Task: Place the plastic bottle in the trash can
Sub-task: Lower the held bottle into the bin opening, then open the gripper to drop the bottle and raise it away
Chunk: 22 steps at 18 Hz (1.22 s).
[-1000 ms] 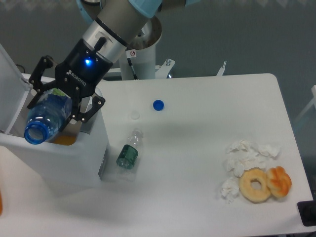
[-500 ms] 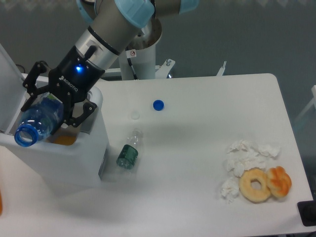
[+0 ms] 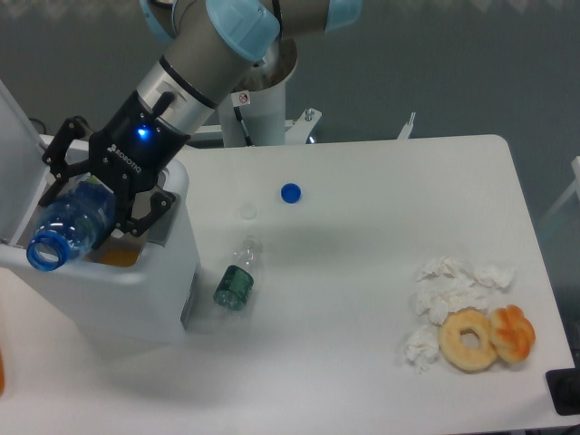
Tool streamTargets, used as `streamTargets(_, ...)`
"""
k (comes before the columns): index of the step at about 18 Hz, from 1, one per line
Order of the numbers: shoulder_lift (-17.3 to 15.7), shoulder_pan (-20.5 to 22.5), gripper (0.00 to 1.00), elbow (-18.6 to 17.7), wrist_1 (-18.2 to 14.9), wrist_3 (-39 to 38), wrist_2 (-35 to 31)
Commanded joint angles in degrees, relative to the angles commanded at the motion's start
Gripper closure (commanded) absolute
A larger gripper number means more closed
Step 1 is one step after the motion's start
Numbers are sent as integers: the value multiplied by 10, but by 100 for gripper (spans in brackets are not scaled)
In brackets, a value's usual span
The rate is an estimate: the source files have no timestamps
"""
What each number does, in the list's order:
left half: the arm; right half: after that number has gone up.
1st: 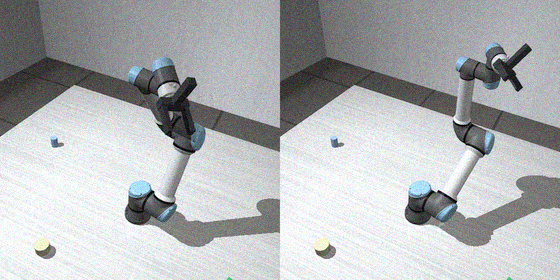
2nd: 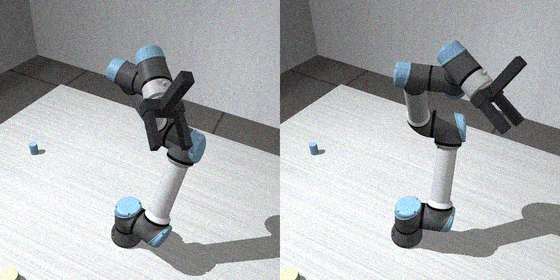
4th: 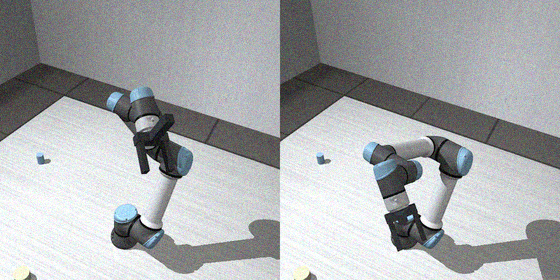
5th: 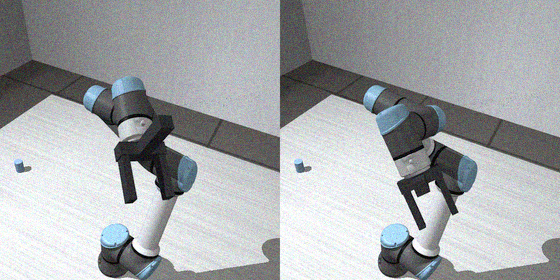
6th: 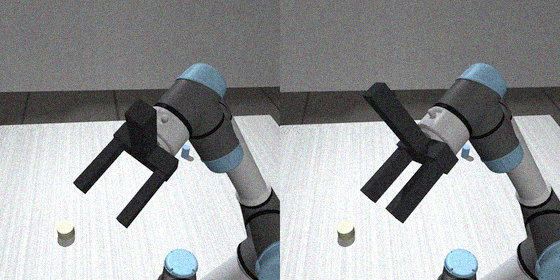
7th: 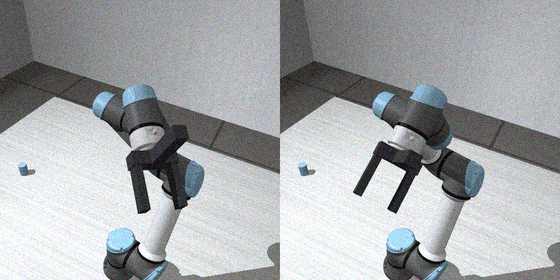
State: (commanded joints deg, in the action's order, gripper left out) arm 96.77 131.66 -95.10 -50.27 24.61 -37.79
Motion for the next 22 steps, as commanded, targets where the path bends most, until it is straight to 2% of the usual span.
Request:
streamTargets(2,1,1,12,0,0,0,0)
streamTargets(3,1,0,7,0,0,0,0)
streamTargets(10,0,4,2,2,0,0,0)
streamTargets(15,1,42,0,47,0,3,-2)
streamTargets(17,1,55,0,52,-1,43,-5)
streamTargets(19,-1,69,0,54,-3,84,-35)
streamTargets(22,1,70,0,64,-4,147,-142)
